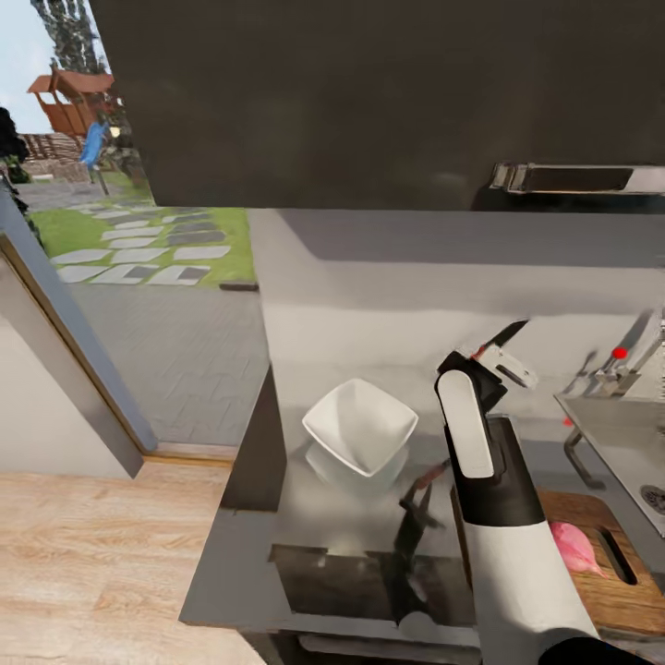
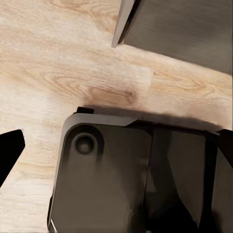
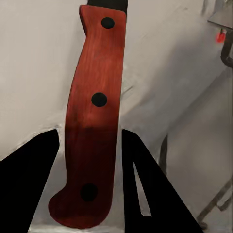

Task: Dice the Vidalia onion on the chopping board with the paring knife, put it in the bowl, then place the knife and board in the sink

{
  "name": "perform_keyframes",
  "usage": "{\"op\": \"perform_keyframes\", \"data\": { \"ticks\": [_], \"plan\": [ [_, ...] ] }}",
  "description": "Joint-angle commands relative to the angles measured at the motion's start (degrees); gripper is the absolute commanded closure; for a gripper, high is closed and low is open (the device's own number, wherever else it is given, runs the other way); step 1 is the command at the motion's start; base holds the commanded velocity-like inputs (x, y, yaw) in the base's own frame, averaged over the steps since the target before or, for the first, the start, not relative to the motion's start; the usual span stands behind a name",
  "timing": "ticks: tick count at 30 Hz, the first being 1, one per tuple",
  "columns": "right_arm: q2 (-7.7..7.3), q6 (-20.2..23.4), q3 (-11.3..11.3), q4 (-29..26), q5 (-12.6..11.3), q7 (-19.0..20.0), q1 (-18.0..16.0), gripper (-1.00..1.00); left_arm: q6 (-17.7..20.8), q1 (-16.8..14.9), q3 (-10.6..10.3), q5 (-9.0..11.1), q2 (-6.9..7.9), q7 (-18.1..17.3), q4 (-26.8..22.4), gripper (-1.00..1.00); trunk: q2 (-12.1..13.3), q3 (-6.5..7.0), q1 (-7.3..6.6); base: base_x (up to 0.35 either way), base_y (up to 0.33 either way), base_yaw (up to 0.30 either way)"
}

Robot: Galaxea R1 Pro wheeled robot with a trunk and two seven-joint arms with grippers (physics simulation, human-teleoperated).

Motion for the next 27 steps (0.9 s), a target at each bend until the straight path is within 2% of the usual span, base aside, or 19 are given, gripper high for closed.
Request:
{"op": "perform_keyframes", "data": {
  "ticks": [1,6,23,27],
  "plan": [
    [0.00,0.4,0.4,-0.1,-0.3,0.9,0.5,1.00,0.1,0.0,-0.1,0.6,0.05,0.0,0.1,-1.00,-0.1,0.02,-0.01,-0.318,0.000,0.000],
    [0.00,0.3,1.7,-1.4,0.3,4.1,2.4,1.00,0.1,-0.1,-0.1,0.6,0.05,0.0,0.6,-1.00,-0.1,0.48,-0.01,-0.333,0.000,0.000],
    [0.00,0.1,10.3,-1.8,0.5,5.7,4.4,1.00,0.1,-0.2,-0.1,0.5,0.05,0.0,1.6,-1.00,-0.1,2.04,-0.01,-0.343,0.000,0.000],
    [0.00,0.0,11.4,-1.8,0.5,7.0,4.9,1.00,0.1,-0.2,-0.1,0.5,0.05,0.0,1.6,-1.00,-0.1,2.41,-0.01,-0.342,0.000,0.000]
  ]
}}
